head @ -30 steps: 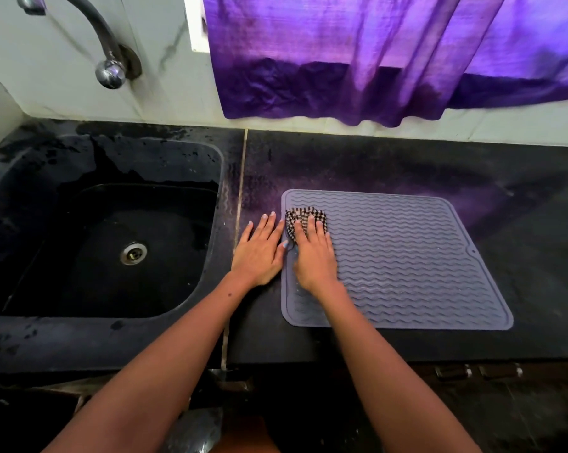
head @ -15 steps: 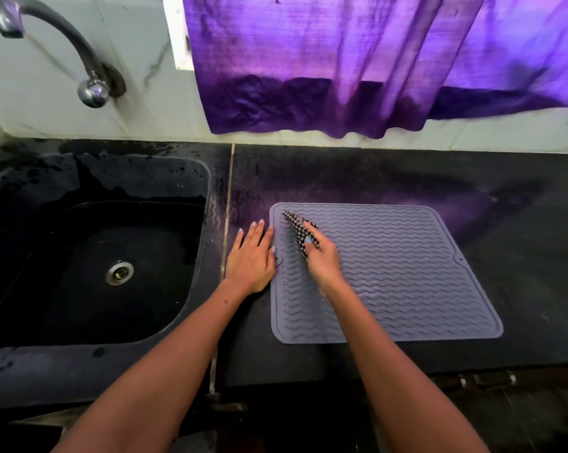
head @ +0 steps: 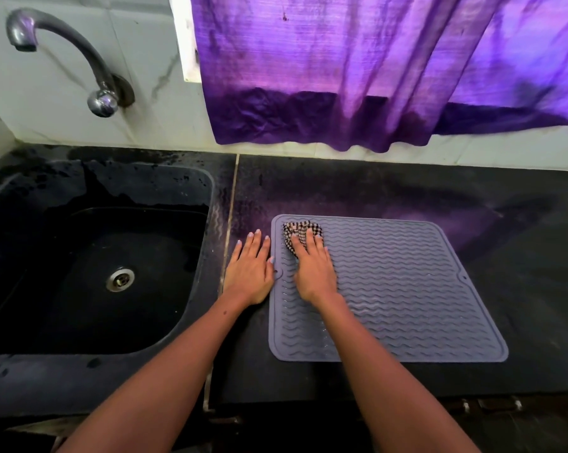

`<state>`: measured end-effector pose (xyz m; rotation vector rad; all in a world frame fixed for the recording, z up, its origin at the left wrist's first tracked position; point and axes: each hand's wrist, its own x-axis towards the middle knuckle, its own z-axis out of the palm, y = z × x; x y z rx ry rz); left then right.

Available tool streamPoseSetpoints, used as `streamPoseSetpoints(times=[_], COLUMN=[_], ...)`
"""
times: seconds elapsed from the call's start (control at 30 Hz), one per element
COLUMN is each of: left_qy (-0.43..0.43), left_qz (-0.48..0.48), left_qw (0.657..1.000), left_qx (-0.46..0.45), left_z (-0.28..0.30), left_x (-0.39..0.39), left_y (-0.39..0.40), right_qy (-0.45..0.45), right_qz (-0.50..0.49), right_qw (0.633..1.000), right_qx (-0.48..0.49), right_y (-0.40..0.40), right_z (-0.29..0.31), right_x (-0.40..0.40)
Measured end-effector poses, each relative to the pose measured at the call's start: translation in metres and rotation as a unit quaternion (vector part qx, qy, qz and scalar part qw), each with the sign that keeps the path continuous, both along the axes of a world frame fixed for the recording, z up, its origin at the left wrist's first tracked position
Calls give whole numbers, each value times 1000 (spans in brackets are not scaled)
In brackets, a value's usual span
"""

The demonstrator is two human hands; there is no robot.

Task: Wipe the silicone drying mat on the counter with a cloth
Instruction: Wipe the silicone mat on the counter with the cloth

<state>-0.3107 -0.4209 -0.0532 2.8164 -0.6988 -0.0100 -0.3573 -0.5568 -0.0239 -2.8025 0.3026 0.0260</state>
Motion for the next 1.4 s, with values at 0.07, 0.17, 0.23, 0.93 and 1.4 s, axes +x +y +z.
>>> streamPoseSetpoints(times=[0.07,0.17,0.23,0.93,1.4], left_qy=[-1,-4,-1,12,10], left_qz=[-1,1,0,1,10], left_qw=[1000,1000,1000,1000,1000], left_qx=[0,-7,-8,-19,-14], left_z=[0,0,0,1,-2], left_x=[0,0,-1,4,3], left_y=[0,0,0,1,0], right_qy=[-1,-9,-24,-5,-90], right_qz=[4,2,-10,-51,-106], right_qw=[1000,1000,999,999,960], right_qx=[-3,10,44,2,242], right_y=[-1,-1,-2,-38,-48], right_z=[0,0,1,-2,9], right_x=[0,1,1,-2,-9])
